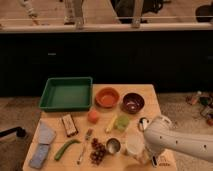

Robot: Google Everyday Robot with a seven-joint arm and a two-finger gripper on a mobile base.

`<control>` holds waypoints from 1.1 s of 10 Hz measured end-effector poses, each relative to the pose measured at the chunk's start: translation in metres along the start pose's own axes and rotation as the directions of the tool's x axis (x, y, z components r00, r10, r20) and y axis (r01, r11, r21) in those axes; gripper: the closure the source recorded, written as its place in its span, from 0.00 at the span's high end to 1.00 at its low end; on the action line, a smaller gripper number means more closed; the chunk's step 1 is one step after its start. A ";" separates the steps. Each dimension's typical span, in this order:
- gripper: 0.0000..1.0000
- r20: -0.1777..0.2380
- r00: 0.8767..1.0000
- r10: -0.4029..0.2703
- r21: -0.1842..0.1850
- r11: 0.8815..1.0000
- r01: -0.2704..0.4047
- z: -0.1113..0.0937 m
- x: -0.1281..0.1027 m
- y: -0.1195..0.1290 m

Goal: Wipe purple bowl with brush

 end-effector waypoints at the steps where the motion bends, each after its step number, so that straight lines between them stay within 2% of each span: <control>1: 0.07 0.002 1.000 0.001 -0.001 1.000 -0.001 -0.002 -0.001 0.001; 3: 0.00 0.007 1.000 0.009 -0.005 1.000 -0.009 -0.002 -0.005 0.004; 6: 0.00 0.022 1.000 0.017 0.004 1.000 -0.017 0.005 -0.002 0.008; 10: 0.00 0.021 1.000 0.016 0.006 1.000 -0.016 0.001 -0.003 0.009; 11: 0.00 0.005 1.000 0.027 0.014 1.000 -0.027 -0.002 -0.001 0.012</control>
